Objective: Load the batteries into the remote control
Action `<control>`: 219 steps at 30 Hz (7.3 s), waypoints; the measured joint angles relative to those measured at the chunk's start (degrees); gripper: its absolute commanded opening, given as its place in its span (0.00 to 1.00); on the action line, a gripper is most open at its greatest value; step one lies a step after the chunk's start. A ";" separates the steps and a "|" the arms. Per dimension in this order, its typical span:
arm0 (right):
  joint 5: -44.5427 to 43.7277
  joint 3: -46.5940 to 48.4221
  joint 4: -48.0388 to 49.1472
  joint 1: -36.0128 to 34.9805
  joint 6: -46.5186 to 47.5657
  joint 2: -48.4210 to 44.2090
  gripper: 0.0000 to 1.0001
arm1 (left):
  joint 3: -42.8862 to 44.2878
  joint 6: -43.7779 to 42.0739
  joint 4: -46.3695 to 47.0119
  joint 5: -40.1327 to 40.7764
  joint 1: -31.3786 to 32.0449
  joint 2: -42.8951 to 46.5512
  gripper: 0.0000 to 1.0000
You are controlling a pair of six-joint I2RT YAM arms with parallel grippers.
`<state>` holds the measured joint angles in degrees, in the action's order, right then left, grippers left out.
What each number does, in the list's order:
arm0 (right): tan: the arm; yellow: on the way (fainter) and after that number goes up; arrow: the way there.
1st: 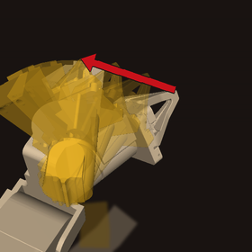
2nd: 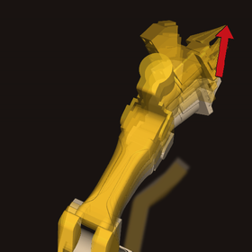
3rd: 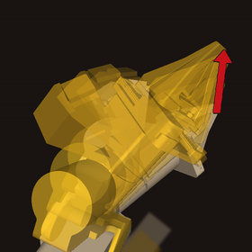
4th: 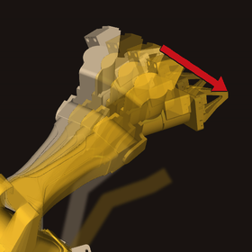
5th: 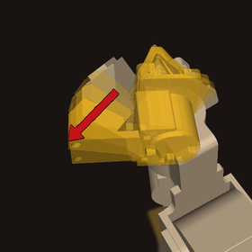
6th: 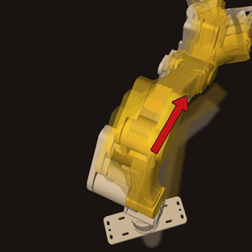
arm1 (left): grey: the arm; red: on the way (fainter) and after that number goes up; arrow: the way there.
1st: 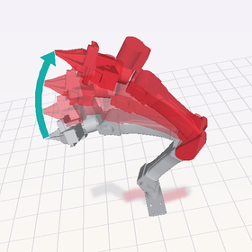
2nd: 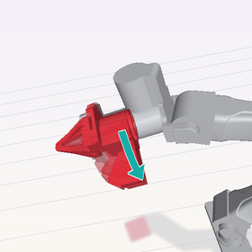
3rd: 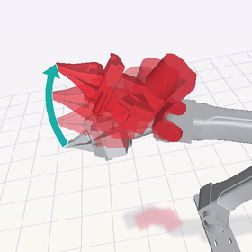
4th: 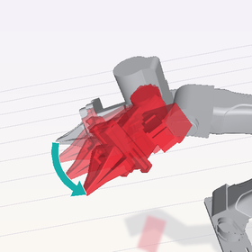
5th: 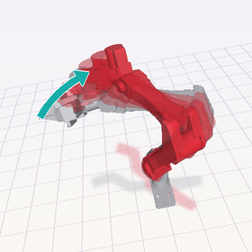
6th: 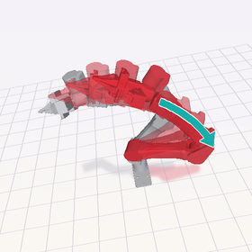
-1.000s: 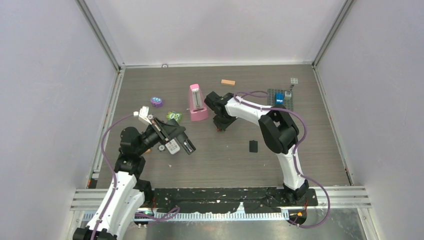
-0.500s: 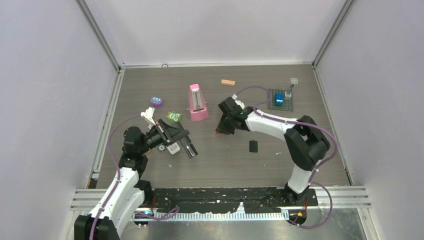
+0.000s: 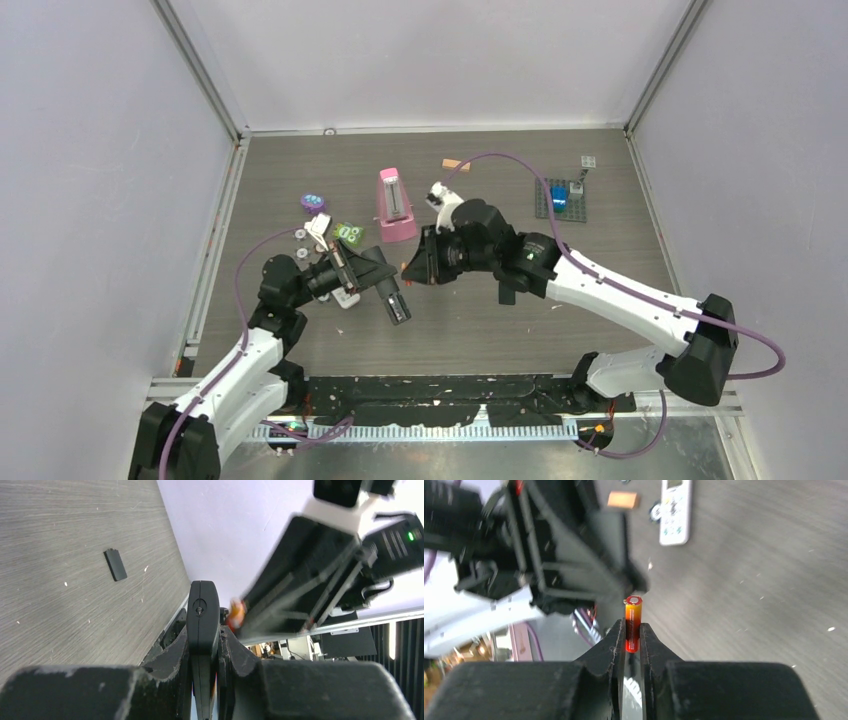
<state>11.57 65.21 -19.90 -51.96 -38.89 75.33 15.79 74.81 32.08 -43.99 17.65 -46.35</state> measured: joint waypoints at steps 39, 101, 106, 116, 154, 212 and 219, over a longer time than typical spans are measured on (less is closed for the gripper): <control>-14.73 18.67 -26.95 -15.10 6.40 11.10 0.14 | -0.09 3.06 1.57 2.99 0.39 -3.58 0.00; -16.61 17.27 -24.52 -15.10 -0.31 12.17 0.07 | -0.63 2.95 1.77 2.95 0.39 -4.70 0.00; -17.03 17.27 -24.52 -15.10 -0.52 12.17 0.11 | -0.63 3.19 1.84 2.99 0.39 -4.83 0.00; -19.45 15.30 -20.79 -14.86 -3.63 7.76 0.27 | -0.81 7.91 4.44 2.99 0.42 -5.31 0.00; -29.92 -19.04 29.77 -21.07 -25.24 -17.55 0.70 | -2.99 33.92 -8.83 20.76 0.42 19.06 0.00; -26.23 -18.82 31.39 -20.35 -34.16 -10.19 0.19 | -2.99 35.06 -18.18 24.22 0.22 23.52 0.00; -24.35 -18.78 30.71 -19.52 -36.81 -9.77 0.07 | -2.97 34.23 -18.21 24.46 0.22 23.10 0.00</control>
<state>-12.78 46.44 10.81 -71.48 -75.70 65.56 12.82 109.03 13.87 -19.53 17.87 -23.24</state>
